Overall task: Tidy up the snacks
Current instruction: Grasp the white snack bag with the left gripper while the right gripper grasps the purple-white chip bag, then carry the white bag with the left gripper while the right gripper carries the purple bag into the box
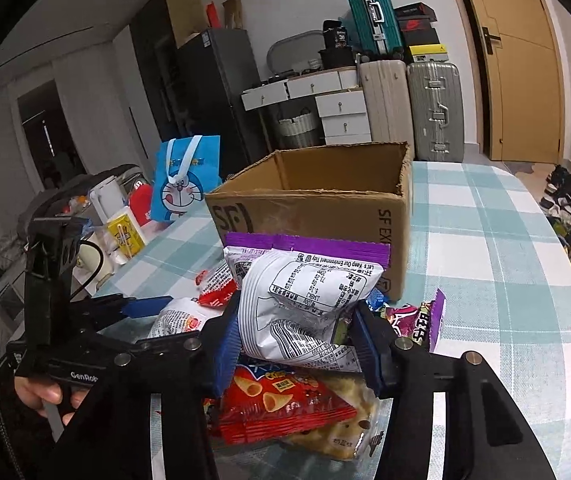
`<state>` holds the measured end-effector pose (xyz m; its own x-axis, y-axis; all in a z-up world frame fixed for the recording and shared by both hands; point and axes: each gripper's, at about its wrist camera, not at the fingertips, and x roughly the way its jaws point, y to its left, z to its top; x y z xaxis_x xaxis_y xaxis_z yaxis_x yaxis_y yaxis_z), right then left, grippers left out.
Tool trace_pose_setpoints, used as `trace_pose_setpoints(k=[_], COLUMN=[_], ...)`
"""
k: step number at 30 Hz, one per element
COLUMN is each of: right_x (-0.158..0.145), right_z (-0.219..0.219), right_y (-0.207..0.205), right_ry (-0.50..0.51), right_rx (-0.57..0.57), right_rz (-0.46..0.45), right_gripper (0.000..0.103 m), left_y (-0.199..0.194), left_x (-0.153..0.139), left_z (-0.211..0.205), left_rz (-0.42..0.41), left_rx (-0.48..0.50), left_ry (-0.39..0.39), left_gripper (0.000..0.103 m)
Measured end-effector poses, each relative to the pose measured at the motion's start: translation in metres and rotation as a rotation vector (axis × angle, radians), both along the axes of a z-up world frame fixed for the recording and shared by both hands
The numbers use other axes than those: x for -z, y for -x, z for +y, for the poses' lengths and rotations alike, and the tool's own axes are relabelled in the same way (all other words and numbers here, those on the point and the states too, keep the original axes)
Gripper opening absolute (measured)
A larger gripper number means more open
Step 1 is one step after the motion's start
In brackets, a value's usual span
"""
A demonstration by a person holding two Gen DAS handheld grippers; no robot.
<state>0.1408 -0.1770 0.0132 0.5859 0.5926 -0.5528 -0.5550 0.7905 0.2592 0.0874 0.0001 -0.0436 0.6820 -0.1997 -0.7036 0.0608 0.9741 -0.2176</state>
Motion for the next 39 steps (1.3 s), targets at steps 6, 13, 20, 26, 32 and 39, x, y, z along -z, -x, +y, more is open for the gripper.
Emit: trace_pose_setpoints(k=[6,13,20,26,32,39], right_x=[-0.003,-0.01,-0.014,-0.016,-0.019,-0.027], right_z=[-0.001,-0.003,-0.001,0.0,0.0,-0.005], right_y=[0.002,0.008,0.01,0.013,0.014,0.018], right_ry=[-0.015,-0.027,-0.025,-0.025,-0.028,-0.043], right_rx=[-0.001,-0.004,-0.011,-0.013,-0.009,0.006], right_rz=[-0.012,-0.028,-0.036,-0.039,-0.045,-0.061], right_gripper=[0.051,0.051,0.051,0.051,0.051,0.051], left_y=[0.013,0.033,0.049,0.064,0.077,0.086], left_x=[-0.005,-0.011,-0.024,-0.036,-0.05,-0.078], left_z=[0.008,0.012,0.017,0.023,0.031,0.031], left_rz=[-0.016,-0.029,-0.064,-0.089,-0.117,-0.178], left_rx=[0.014,0.007,-0.007,-0.023,-0.045,-0.042], left_ry=[0.014,0.015,0.011,0.003,0.004,0.005], left_gripper=[0.051,0.05,0.05,0.05,0.05,0.05])
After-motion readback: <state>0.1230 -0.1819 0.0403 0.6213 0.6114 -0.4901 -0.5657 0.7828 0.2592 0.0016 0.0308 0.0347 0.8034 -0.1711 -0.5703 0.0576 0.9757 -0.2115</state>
